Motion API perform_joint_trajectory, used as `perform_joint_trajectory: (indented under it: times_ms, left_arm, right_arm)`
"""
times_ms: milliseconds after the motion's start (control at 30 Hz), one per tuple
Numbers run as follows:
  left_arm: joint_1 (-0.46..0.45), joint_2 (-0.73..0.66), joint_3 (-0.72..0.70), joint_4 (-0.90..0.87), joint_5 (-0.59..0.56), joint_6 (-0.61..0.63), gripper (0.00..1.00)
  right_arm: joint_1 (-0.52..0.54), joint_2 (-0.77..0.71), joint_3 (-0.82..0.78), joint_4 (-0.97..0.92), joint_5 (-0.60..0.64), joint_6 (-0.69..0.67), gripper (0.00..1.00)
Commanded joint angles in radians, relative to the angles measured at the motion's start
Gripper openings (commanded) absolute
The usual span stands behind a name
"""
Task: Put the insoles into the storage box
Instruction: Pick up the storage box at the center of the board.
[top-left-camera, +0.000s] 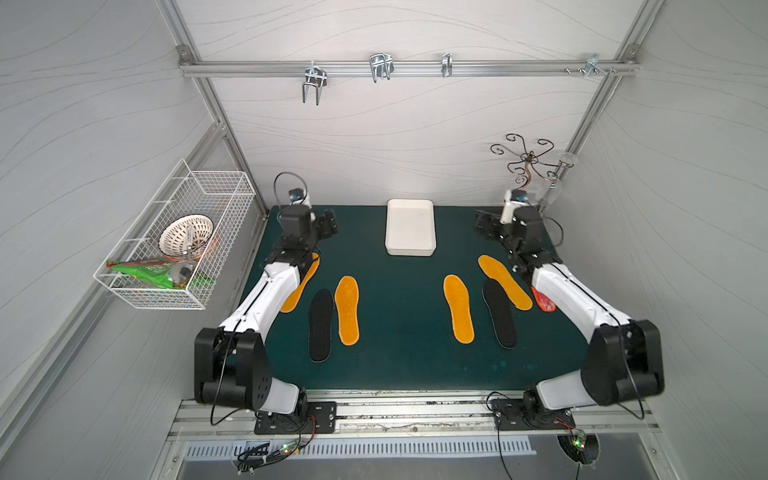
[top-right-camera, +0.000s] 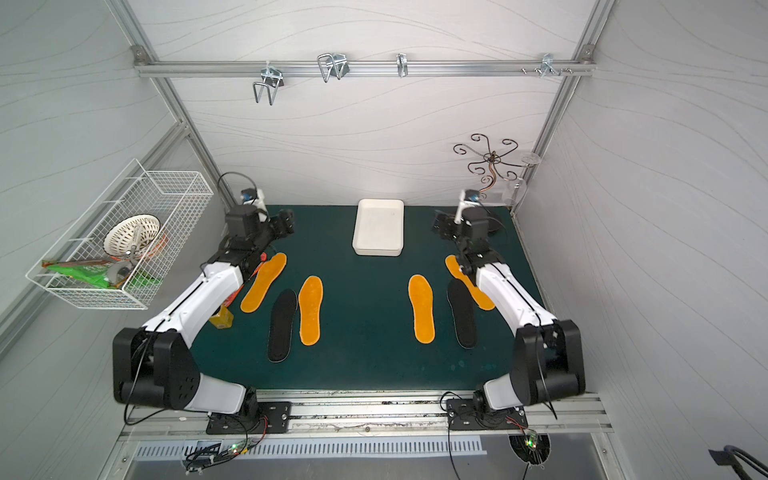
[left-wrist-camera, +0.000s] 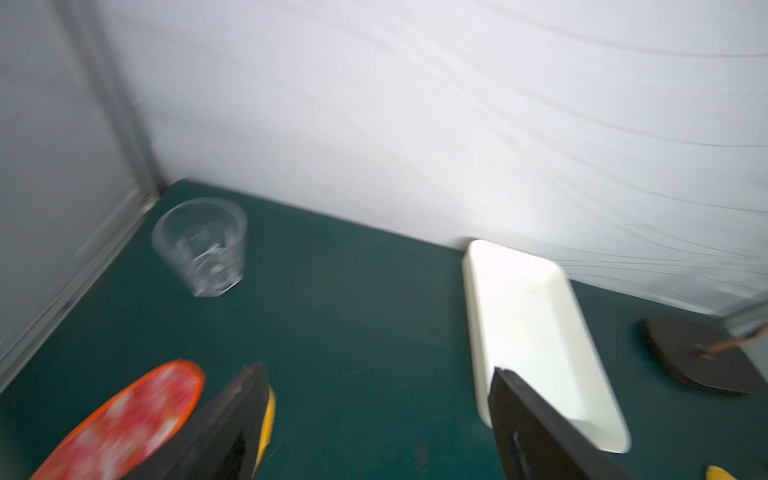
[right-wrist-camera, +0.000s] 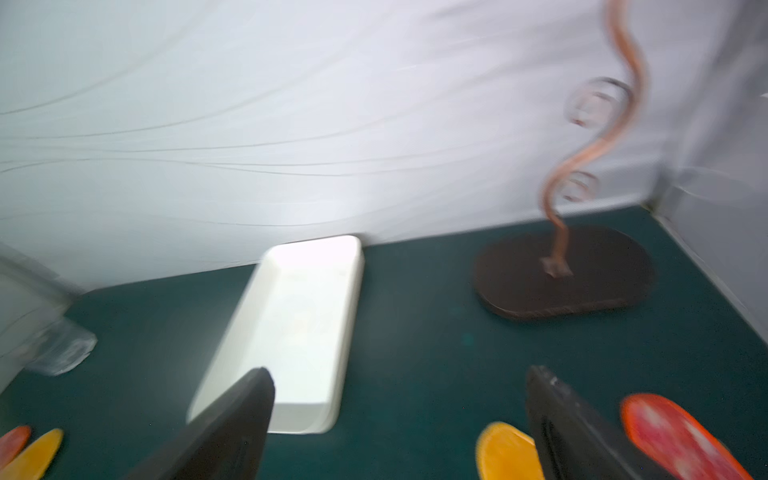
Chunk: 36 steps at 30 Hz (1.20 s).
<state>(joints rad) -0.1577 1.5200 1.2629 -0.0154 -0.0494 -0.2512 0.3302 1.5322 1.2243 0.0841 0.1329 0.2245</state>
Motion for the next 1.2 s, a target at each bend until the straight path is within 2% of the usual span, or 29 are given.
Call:
perform_joint_trajectory:
  times_ms: [0,100,233,433,633,1033,1167]
  left_arm:
    - [-0.069,0.154,0.172,-0.242,0.044,-0.015,0.91]
    - [-0.069,0.334,0.376,-0.357,0.083,-0.018,0.93]
    - [-0.069,0.558,0.657,-0.515,0.093,0.006,0.95]
    - [-0.069,0.728,0.803,-0.527,0.134,-0.005,0.95]
    - [-0.072,0.848,0.907,-0.571,0.15,-0.002,0.94]
    - [-0.083,0.894,0.884,-0.556,0.133,0.018,0.88]
    - [-0.085,0.91,0.886,-0.518,0.16,0.026,0.87]
  right_arm:
    - [0.082,0.17,0.187,-0.334,-0.016,-0.032,0.99]
    - [0.047,0.299,0.33,-0.402,-0.114,0.034,0.99]
    - [0.008,0.497,0.607,-0.6,-0.188,0.053,0.96]
    - [-0.011,0.694,0.837,-0.727,-0.231,0.063,0.93]
    - [-0.011,0.78,0.88,-0.747,-0.236,0.095,0.9]
    - [0.02,0.831,0.901,-0.803,-0.181,0.073,0.87]
    - [0.042,0.849,0.926,-0.817,-0.154,0.086,0.86]
